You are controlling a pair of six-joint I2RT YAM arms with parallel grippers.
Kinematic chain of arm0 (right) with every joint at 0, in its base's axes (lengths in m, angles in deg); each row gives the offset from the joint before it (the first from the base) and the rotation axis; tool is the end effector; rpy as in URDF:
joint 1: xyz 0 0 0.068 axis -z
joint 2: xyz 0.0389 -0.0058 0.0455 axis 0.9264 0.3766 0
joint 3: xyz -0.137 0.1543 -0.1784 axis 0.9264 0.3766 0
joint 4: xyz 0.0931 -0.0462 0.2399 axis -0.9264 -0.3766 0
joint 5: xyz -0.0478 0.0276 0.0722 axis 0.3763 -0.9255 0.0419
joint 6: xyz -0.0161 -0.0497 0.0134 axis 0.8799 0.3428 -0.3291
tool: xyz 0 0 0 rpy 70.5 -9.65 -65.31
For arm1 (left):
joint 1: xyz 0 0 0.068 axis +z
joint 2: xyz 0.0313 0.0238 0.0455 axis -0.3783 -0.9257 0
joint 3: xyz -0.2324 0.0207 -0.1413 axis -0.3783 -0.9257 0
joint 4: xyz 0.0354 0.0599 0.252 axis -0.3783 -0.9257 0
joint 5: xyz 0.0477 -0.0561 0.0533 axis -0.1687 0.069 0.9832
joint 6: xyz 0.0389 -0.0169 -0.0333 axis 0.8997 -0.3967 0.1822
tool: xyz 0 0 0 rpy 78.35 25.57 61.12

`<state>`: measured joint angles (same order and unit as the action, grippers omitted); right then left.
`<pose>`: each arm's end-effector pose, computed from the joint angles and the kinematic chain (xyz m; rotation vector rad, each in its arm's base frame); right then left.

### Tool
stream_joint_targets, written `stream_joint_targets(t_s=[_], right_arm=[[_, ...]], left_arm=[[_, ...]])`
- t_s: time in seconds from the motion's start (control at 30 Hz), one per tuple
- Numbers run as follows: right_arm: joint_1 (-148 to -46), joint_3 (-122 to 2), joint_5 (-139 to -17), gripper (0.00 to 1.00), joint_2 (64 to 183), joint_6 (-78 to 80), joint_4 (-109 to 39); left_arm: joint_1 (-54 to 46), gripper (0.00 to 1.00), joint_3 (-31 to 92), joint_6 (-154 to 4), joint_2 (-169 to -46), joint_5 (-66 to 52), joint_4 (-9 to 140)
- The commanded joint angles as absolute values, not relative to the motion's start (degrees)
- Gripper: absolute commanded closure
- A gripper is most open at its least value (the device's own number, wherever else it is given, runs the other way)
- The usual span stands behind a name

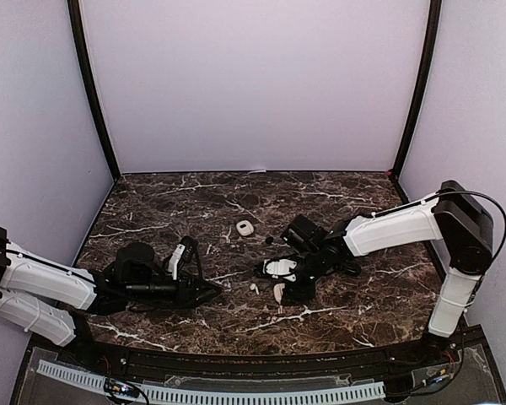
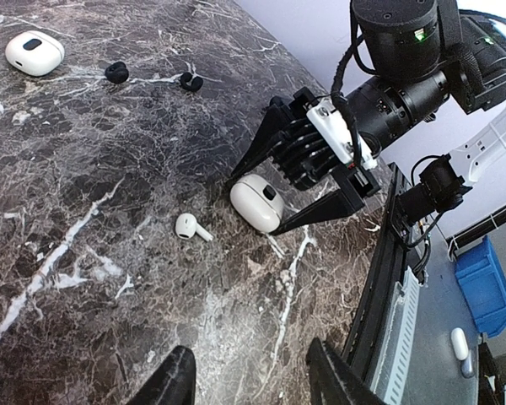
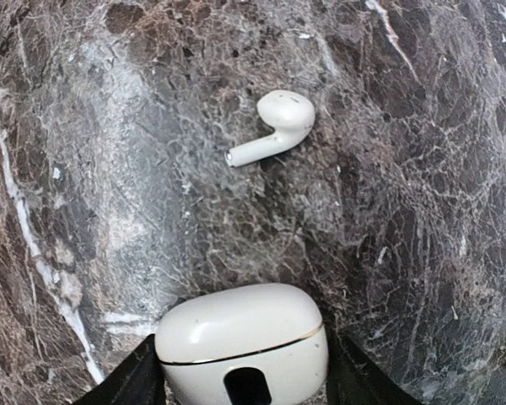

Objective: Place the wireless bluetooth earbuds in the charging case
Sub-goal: Pick up the charging case from the center of the board.

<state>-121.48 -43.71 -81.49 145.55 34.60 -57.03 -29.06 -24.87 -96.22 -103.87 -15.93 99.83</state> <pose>0.1975 0.2791 0.1453 -1.8246 2.0712 0.3845 0.1349 -0.1853 0.1642 0.5658 2.0134 -1.2391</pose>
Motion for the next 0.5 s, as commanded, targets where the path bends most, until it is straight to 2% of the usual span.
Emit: stream_joint_targets(t_s=[0.0, 0.13, 0.3, 0.47], right_arm=[[-121.5, -46.2, -83.2, 0.42, 147.6, 34.9, -59.7], [-121.5, -46.6, -82.6, 0.48, 147.5, 33.9, -59.4], [-121.5, -47.5, -82.7, 0.5, 145.8, 32.4, -56.8], [-122.1, -56.5, -82.1, 0.52, 148.3, 28.0, -51.2]], left_arm=[[-29.3, 0.51, -25.1, -95.4, -103.8, -16.1, 99.4], [-29.3, 0.51, -25.4, -95.6, -103.5, -15.8, 99.4], [-29.3, 0.51, -25.6, -95.8, -102.4, -14.7, 98.5], [-28.3, 0.51, -26.4, -98.0, -99.0, -10.8, 97.2]])
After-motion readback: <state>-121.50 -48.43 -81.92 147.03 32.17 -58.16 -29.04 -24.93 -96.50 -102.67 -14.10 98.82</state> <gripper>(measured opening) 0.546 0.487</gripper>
